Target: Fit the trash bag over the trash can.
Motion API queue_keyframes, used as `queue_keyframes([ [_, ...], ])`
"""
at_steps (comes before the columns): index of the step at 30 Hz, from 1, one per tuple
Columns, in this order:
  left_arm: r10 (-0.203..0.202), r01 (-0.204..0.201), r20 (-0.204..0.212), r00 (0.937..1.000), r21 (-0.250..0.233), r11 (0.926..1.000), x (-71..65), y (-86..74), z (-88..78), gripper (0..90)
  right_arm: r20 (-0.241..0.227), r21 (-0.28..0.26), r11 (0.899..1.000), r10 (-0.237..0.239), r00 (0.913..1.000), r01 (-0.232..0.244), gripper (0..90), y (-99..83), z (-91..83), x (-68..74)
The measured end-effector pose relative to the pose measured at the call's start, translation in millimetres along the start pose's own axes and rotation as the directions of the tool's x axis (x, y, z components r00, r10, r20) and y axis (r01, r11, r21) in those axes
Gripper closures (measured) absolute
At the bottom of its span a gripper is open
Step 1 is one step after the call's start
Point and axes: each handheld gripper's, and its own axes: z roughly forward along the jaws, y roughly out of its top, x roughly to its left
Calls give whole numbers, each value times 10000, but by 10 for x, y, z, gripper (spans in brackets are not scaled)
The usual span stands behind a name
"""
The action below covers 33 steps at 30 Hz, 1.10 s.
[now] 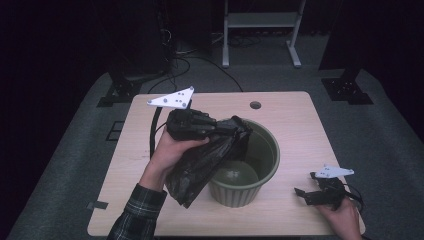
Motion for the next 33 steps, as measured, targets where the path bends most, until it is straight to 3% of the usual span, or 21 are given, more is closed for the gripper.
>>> queue_keyframes([
  [4, -172, 176, -149, 9997, 292, 9994, 41, -116, 20, 867, 7, 0, 10000, 8, 10000, -8, 101, 0, 0, 0],
  [9, -147, 197, -506, 9986, 994, 9948, 74, -183, 77, 817, 9, 1, 10000, 12, 10000, -12, 101, 0, 1, 0],
  [13, -96, 178, -661, 9978, 1244, 9921, 80, -216, 94, 759, 8, 1, 10000, 12, 10000, -12, 101, 1, 0, 0],
  [19, -2, 230, -1293, 9916, 1749, 9843, 72, -272, 69, 579, 8, 0, 10000, 11, 10000, -11, 101, 0, 0, 0],
  [24, -193, 574, -1731, 9847, 2183, 9742, 78, -329, 3, 402, 13, -2, 10000, 14, 10000, -14, 101, 0, 1, 0],
  [29, -516, 968, -1944, 9796, 2308, 9682, 82, -413, -75, 297, 5, -8, 10000, 16, 10000, -16, 101, 0, 2, 0],
  [31, -537, 995, -2008, 9782, 2255, 9692, 72, -434, -110, 255, 4, 14, 10000, 3, 10000, -3, 101, 1, 0, -1],
  [33, -623, 1142, -2158, 9744, 2372, 9647, 57, -455, -154, 227, 9, 3, 10000, 10, 10000, -10, 101, 1, 0, 0],
])
